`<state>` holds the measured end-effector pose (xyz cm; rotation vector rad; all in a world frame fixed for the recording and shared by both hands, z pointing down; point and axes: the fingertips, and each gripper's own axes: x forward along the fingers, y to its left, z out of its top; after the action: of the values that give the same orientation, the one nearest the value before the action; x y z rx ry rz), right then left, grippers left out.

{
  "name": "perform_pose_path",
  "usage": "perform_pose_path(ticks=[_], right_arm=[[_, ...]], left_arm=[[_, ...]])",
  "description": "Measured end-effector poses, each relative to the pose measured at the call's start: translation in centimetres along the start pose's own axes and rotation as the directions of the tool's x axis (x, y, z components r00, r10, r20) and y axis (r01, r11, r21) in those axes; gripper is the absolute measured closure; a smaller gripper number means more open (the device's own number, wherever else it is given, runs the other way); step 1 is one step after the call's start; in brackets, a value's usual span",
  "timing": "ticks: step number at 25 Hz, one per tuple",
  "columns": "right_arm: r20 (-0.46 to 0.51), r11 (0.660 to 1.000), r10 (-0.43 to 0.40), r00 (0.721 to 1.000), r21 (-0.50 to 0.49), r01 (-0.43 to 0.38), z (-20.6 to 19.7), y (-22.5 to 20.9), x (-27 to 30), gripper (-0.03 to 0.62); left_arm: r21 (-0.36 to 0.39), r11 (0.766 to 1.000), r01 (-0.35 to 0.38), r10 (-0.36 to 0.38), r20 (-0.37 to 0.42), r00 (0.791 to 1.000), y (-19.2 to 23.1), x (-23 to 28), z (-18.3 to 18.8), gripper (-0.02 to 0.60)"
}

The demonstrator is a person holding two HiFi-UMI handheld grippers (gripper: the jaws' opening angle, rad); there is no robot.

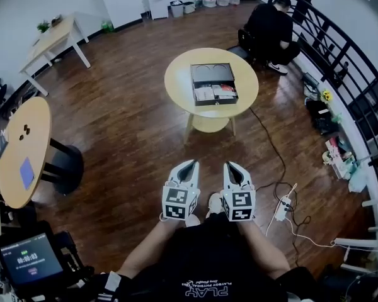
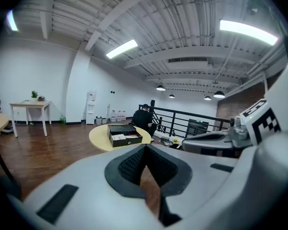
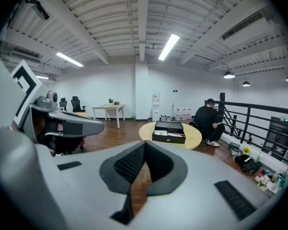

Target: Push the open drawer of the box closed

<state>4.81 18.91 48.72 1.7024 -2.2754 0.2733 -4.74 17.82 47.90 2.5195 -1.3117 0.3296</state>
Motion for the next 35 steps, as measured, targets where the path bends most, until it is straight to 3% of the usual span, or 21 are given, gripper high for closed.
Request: perform_pose_path(ticks=[5,11,20,35], right_arm=[[-0.009,1.000,0.002,1.000,0.002,-0.002,-0.3,-0.4,0.4,0.589],[-0.036,0.999,0.041,0.999,0.015,-0.040,1.3,-4.0,8.1,0.589],[-0.059,0.995,0.094,0.994,0.032,-0.093,1.7,-7.4,13.8,0.589],[-0.057,0.984,0.173,0.983,0.045,-0.171,2.3,-10.6,19.5,0.589]], left_arm=[[0.015,1.000,-0.004,0.004,-0.002,1.000,0.2,0.2,0.2,0.584],[0.000,0.999,-0.032,0.032,-0.029,0.999,3.7,7.5,2.4,0.584],[-0.010,0.997,-0.071,0.070,-0.064,0.995,5.3,13.2,3.1,0.584],[-0.042,0.989,-0.145,0.142,-0.070,0.987,7.0,18.6,4.8,0.584]])
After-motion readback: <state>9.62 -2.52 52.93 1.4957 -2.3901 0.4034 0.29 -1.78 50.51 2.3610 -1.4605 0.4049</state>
